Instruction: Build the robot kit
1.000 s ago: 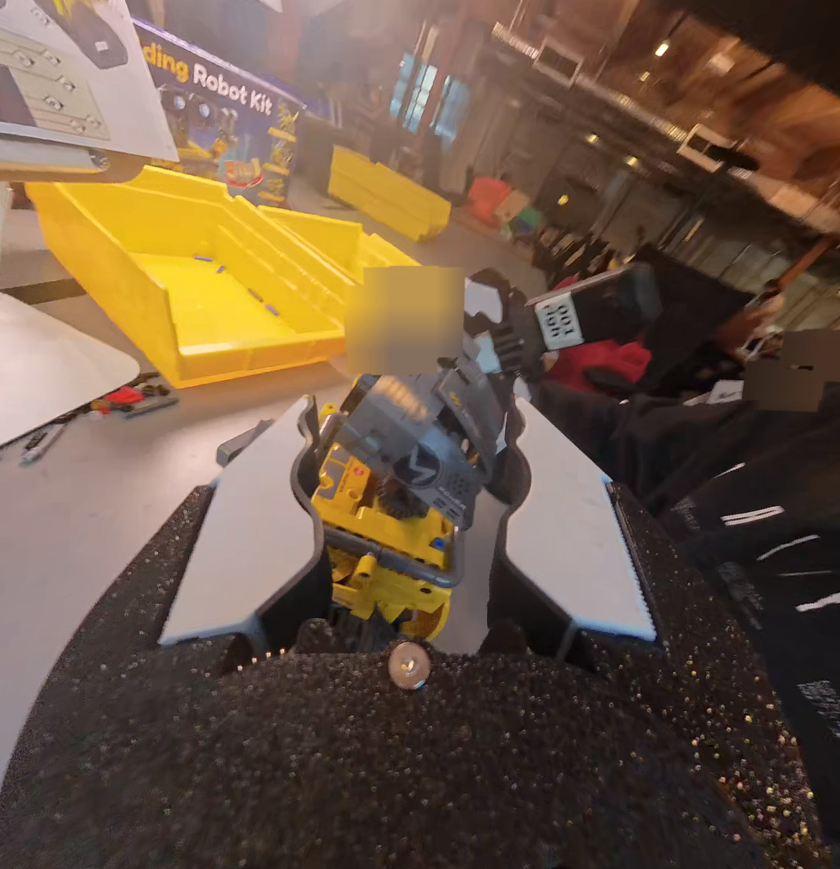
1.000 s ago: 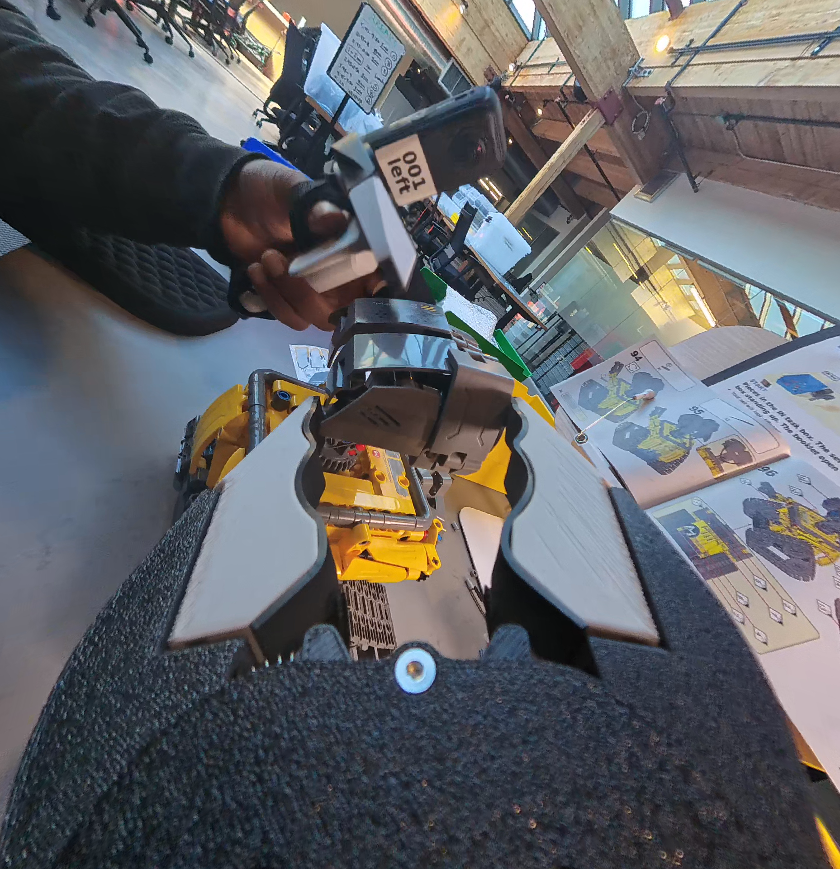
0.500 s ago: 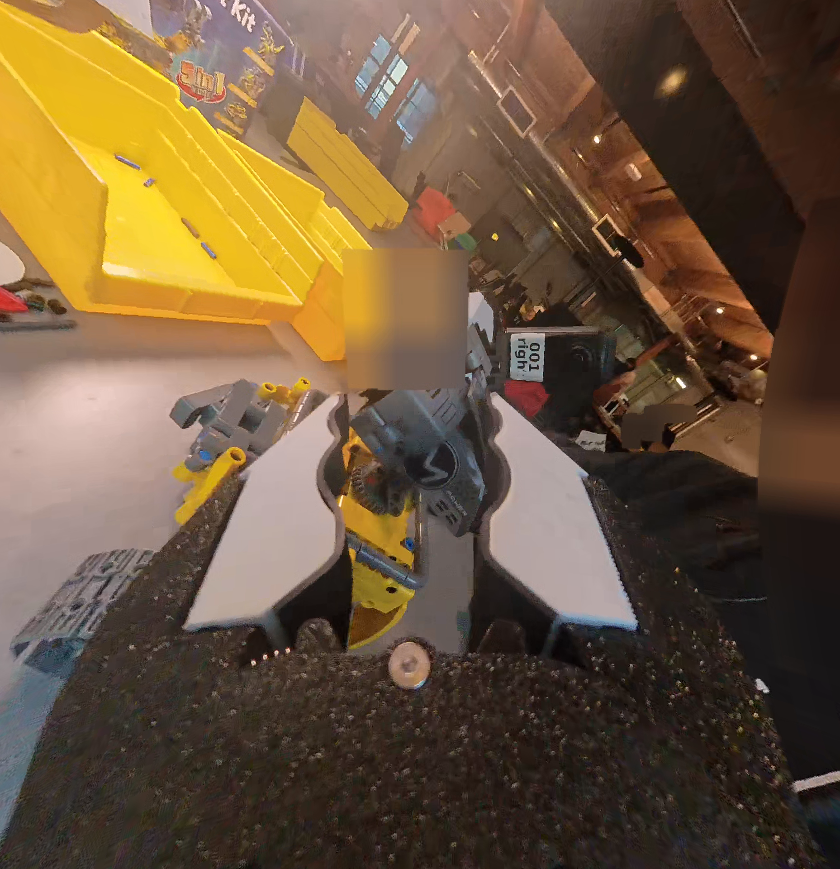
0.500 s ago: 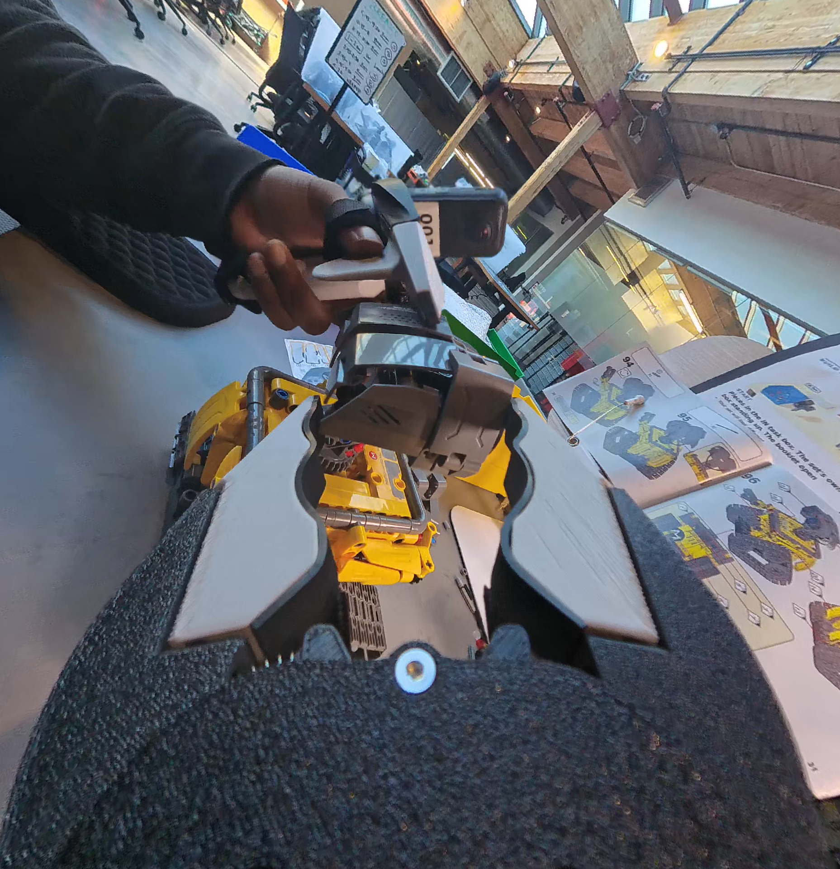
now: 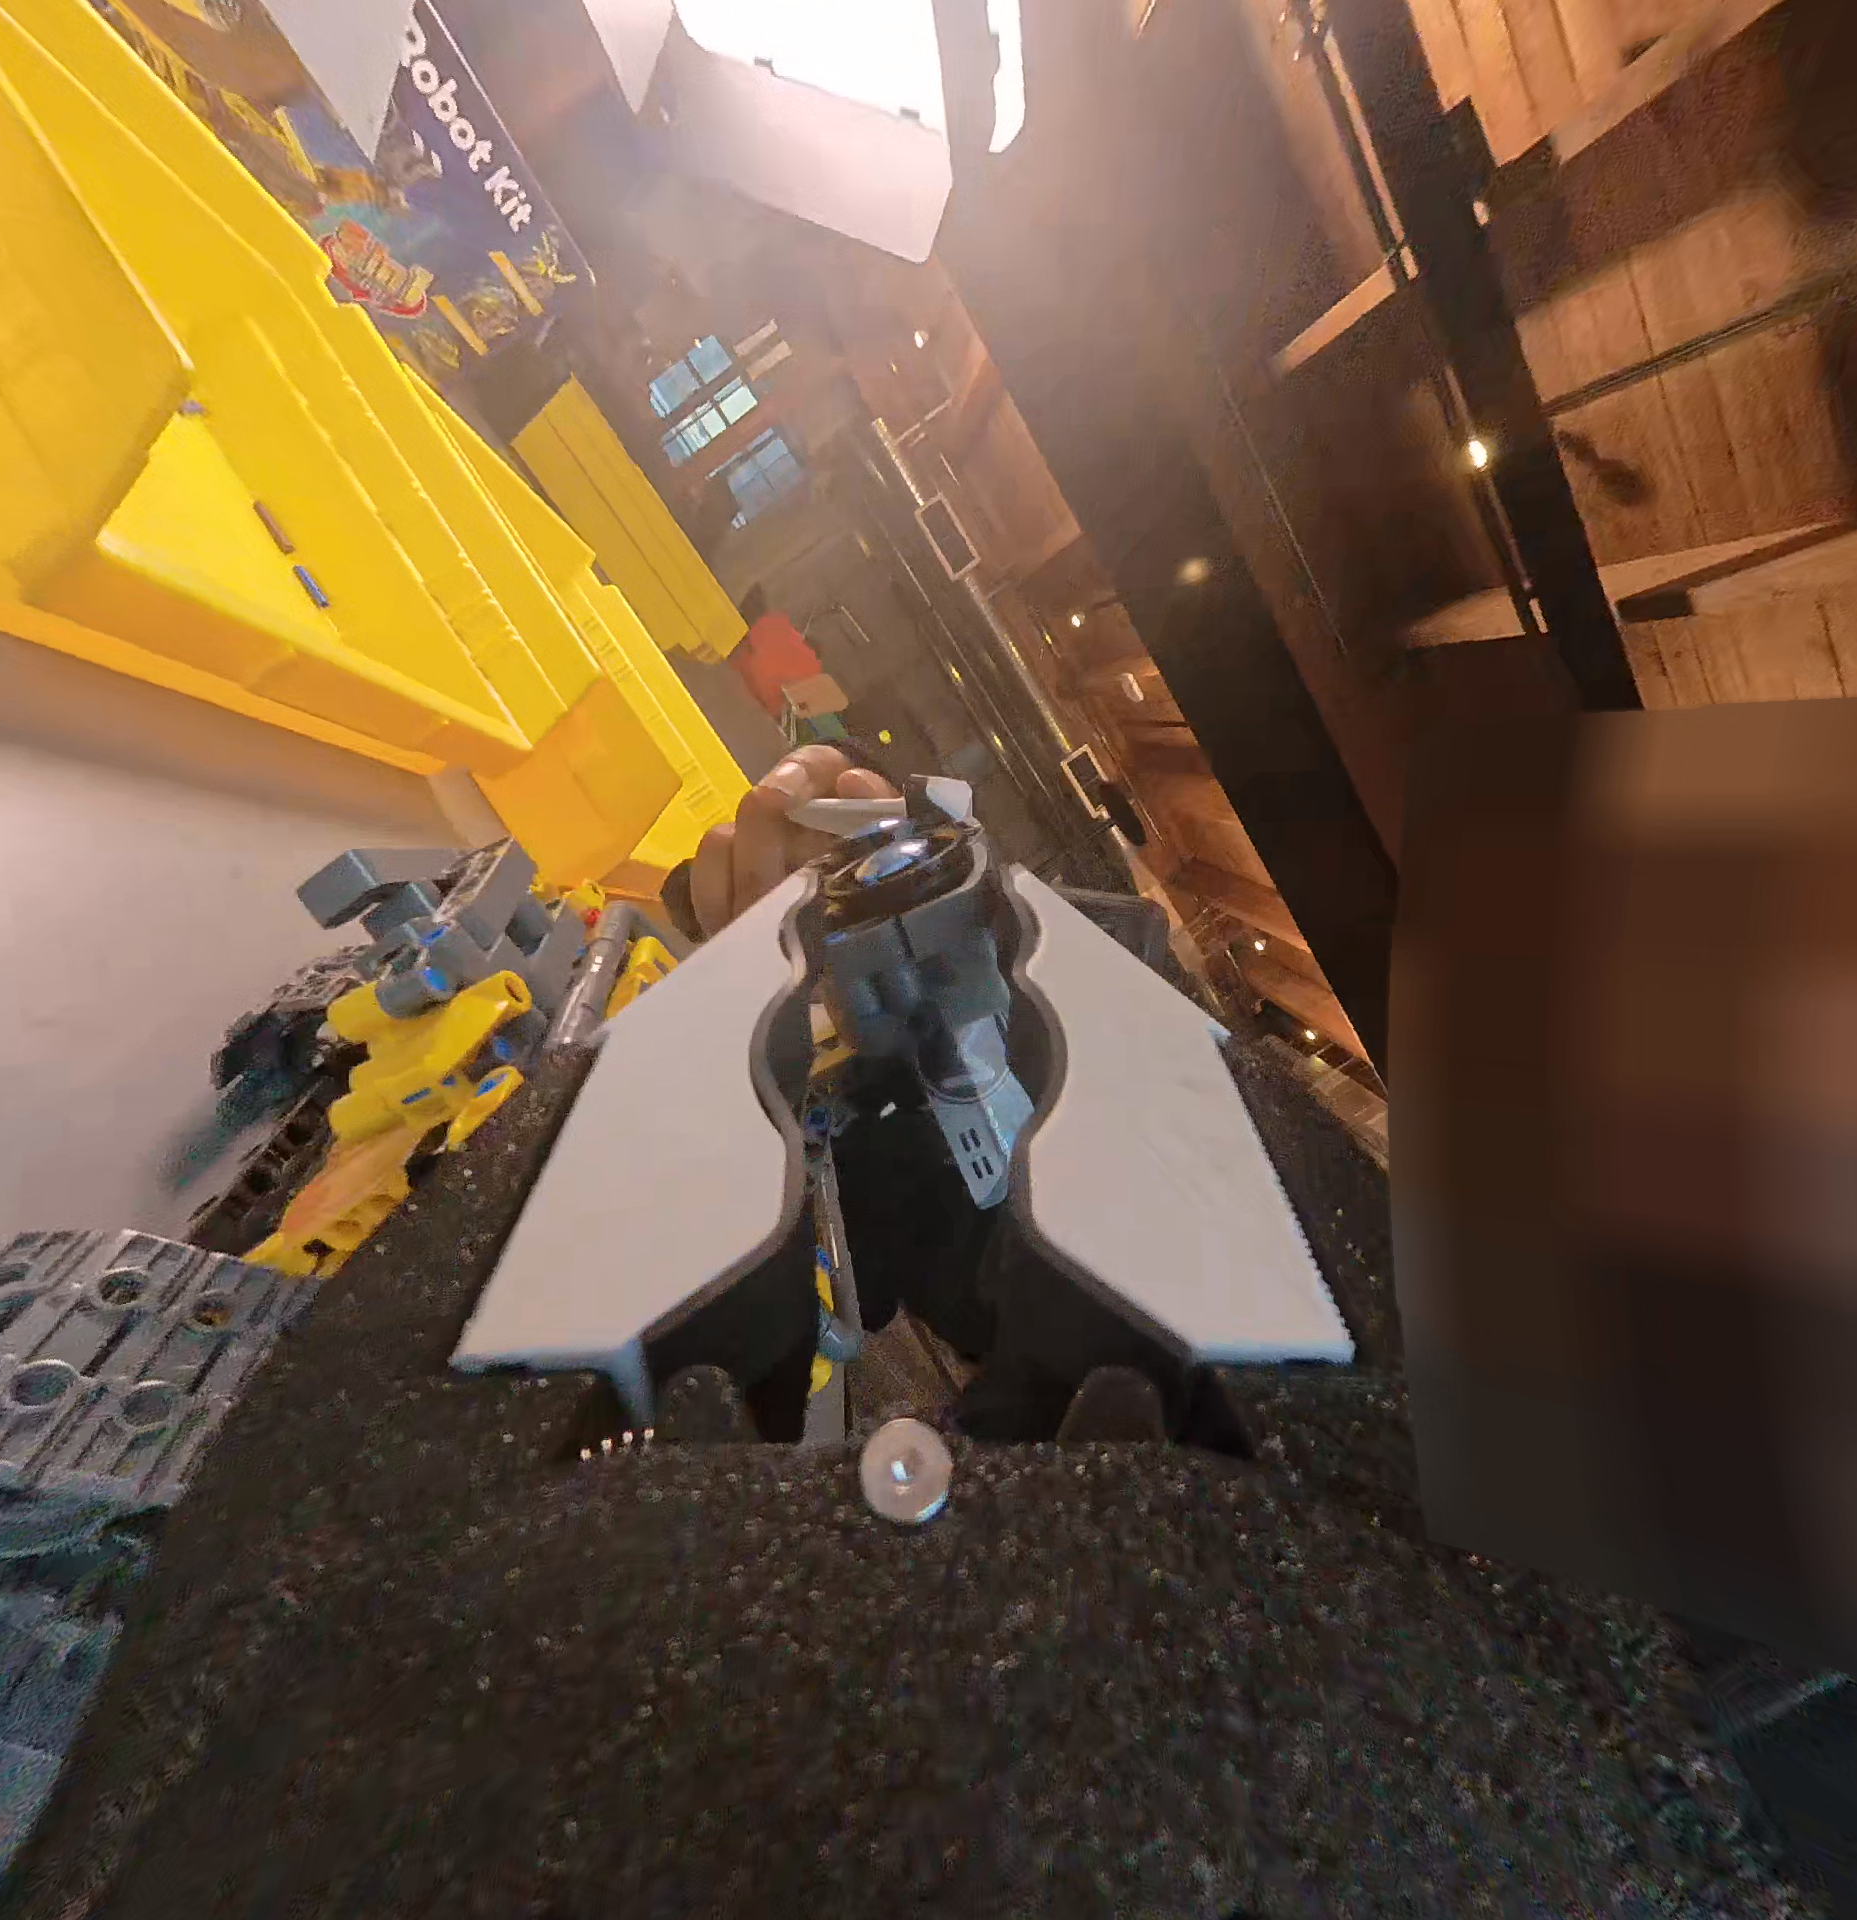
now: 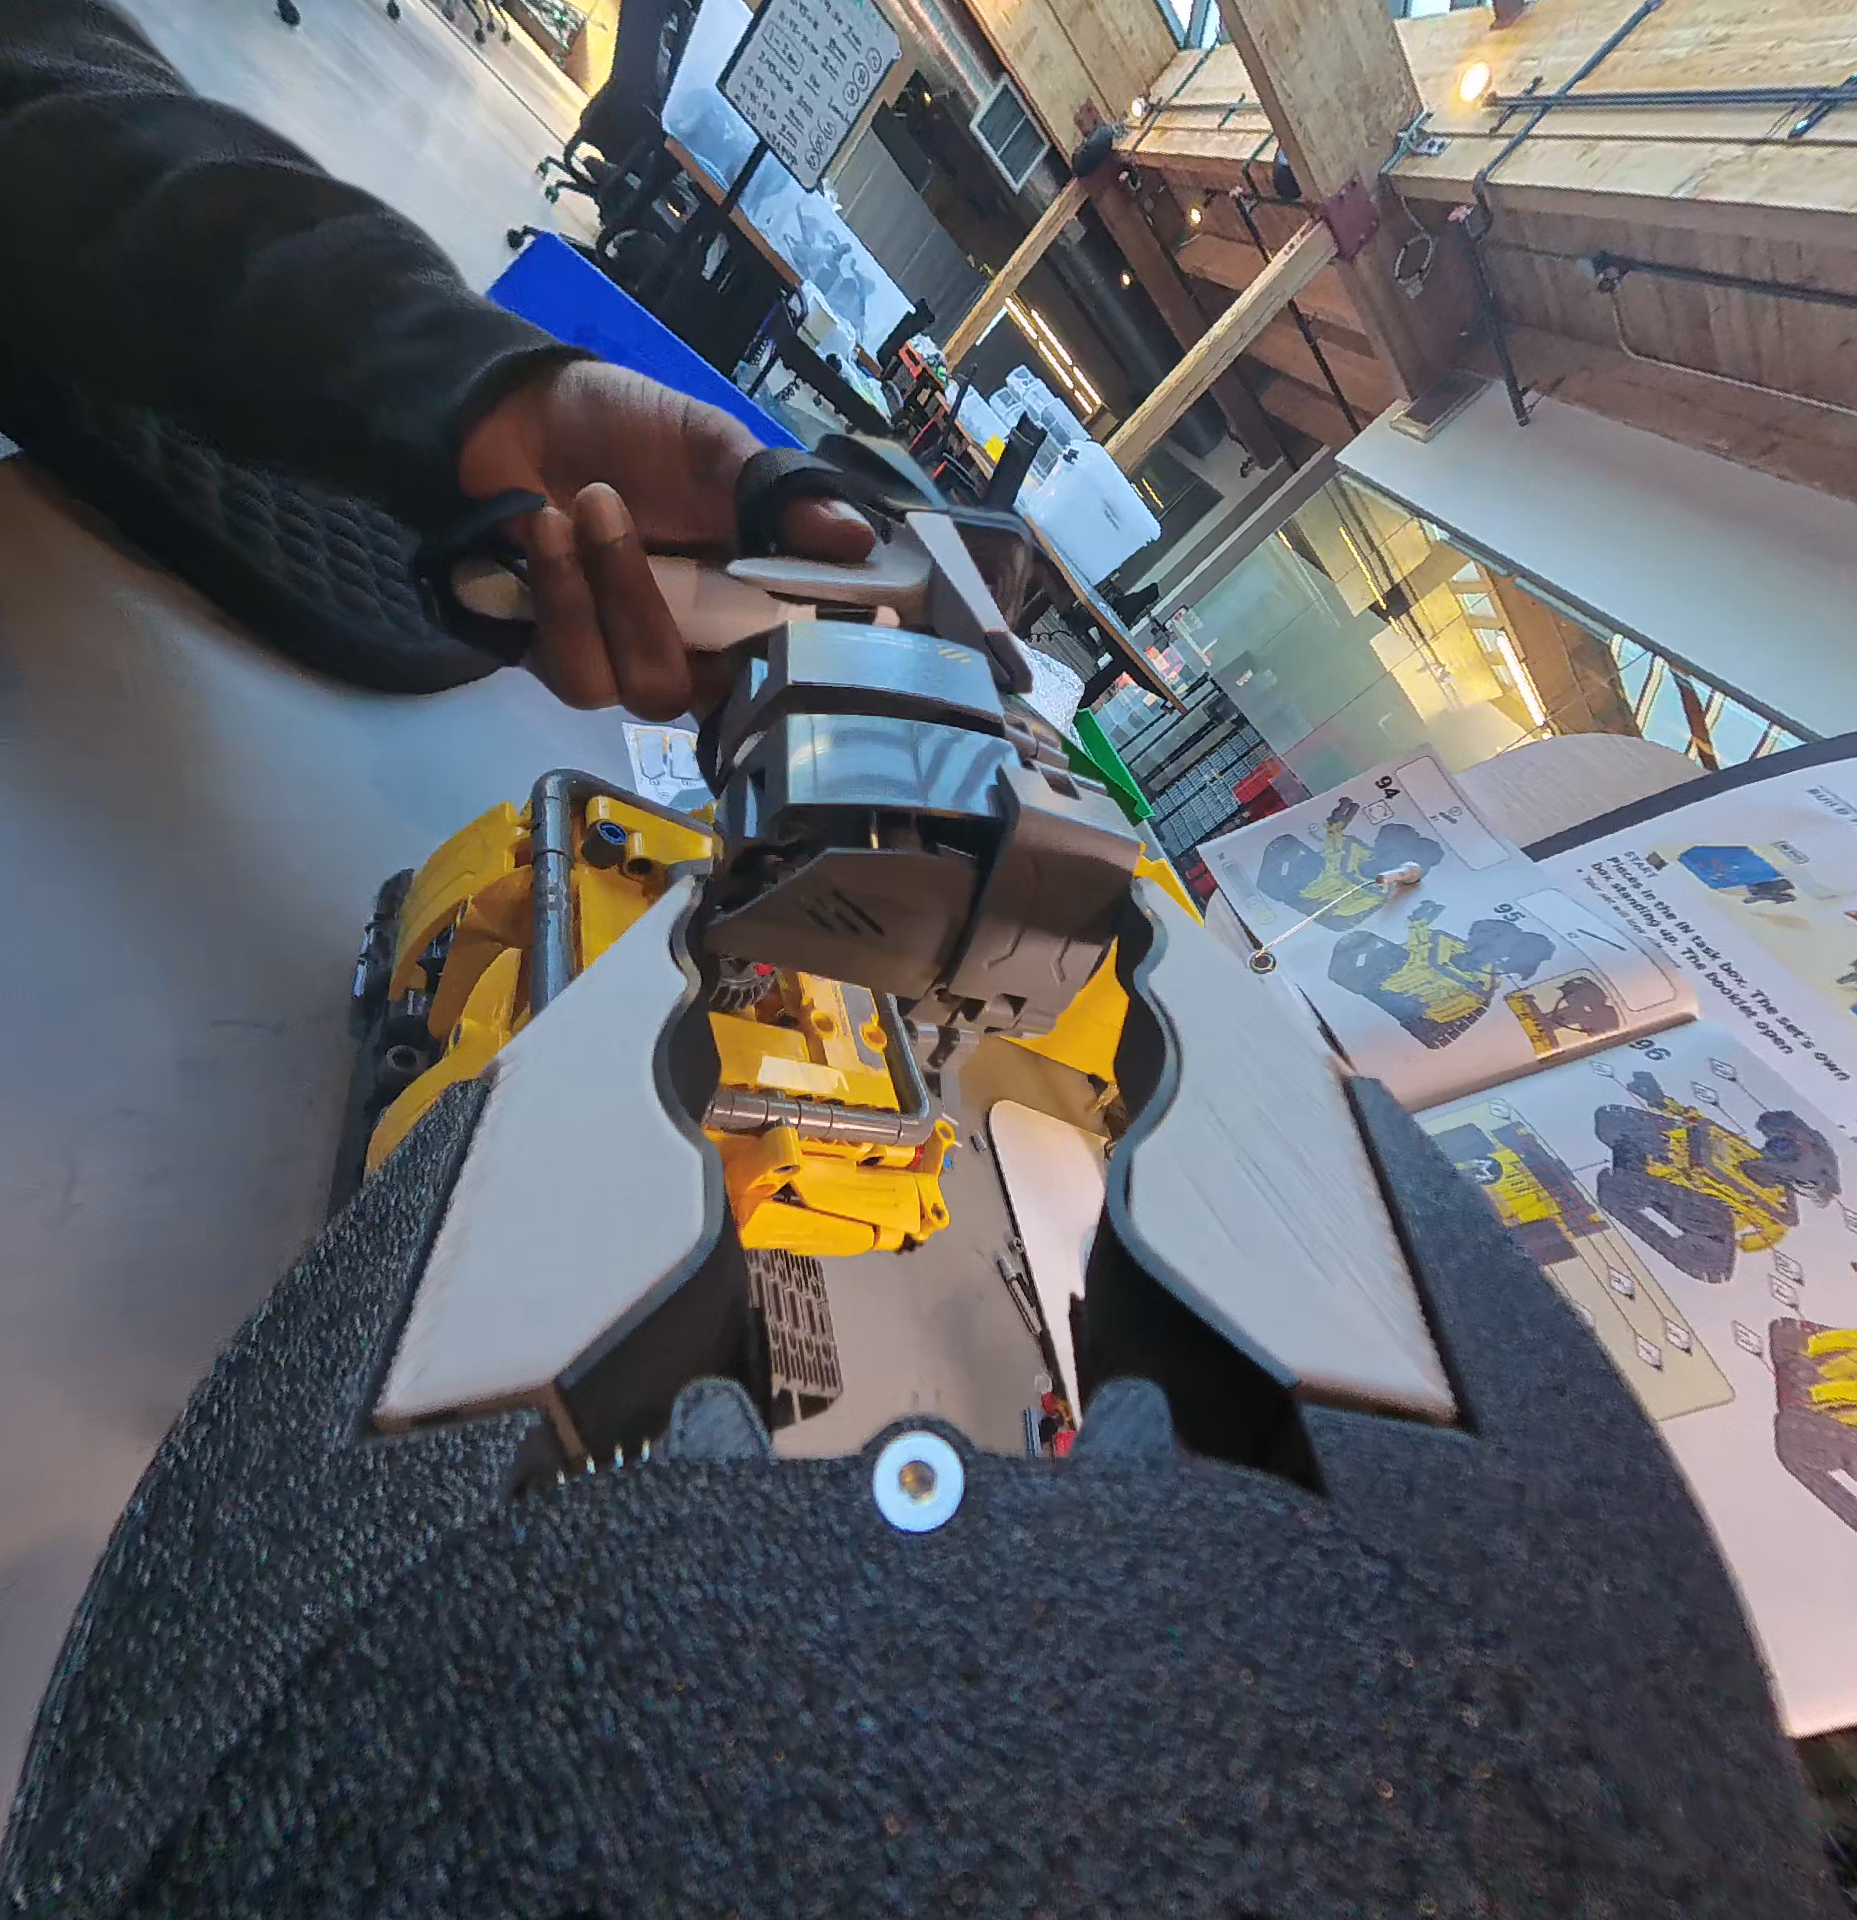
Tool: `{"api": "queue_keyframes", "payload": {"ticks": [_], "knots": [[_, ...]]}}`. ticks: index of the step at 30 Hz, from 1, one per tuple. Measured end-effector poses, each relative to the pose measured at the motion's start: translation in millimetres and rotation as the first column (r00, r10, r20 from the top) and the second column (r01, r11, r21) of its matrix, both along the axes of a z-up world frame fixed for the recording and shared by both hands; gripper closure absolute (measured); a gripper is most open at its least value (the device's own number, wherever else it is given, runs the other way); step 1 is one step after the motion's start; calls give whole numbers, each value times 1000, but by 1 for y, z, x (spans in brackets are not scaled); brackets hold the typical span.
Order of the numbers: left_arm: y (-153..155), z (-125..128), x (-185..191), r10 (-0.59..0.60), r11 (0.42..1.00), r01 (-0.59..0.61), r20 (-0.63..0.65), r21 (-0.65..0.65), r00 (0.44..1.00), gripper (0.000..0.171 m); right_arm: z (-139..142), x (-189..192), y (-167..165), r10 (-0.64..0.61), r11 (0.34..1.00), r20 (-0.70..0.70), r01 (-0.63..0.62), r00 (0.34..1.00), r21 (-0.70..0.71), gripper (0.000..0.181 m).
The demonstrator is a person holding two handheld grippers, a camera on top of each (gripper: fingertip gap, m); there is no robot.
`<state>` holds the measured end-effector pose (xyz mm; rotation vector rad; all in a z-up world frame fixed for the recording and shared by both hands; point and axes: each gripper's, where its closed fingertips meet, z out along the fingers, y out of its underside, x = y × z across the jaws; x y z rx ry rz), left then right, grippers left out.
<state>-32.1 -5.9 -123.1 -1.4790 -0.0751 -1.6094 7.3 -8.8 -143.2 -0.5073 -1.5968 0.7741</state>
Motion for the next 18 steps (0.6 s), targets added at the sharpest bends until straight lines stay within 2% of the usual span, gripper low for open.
{"api": "queue_keyframes", "payload": {"ticks": [1, 2, 6, 8, 10, 12, 13, 16, 18], "knots": [[-2, 4, -9, 34, 999, -34, 22, 42, 999, 152, 0, 0, -1, 2, 1000, -2, -2, 1000, -2, 104], [-5, 7, -18, 73, 994, -75, 21, 86, 997, 152, 0, 0, 0, -1, 1000, -2, 1, 1000, -4, 104], [-22, 12, -32, 179, 959, -141, -143, 247, 973, 113, 0, -2, 1, -2, 1000, -4, 2, 1000, -22, 104], [-28, 6, -26, 250, 929, -129, -332, 347, 910, 98, 0, -2, 0, 9, 999, 3, -9, 1000, -35, 105], [-27, -7, -18, 304, 906, -76, -514, 416, 802, 88, 1, -4, -1, 29, 998, 27, -27, 999, -59, 105], [-22, -15, -10, 321, 889, -8, -609, 459, 725, 77, 1, -6, -1, 63, 993, 82, -54, 995, -108, 105], [-21, -17, -4, 309, 883, 30, -627, 469, 715, 72, 1, -8, -1, 79, 990, 102, -67, 992, -120, 104], [-15, -25, 11, 266, 877, 116, -672, 466, 691, 74, 1, -12, -1, 103, 987, 123, -87, 987, -134, 104], [-15, -30, 17, 285, 863, 141, -699, 485, 655, 98, 0, -12, 0, 95, 988, 133, -78, 987, -133, 104]]}}
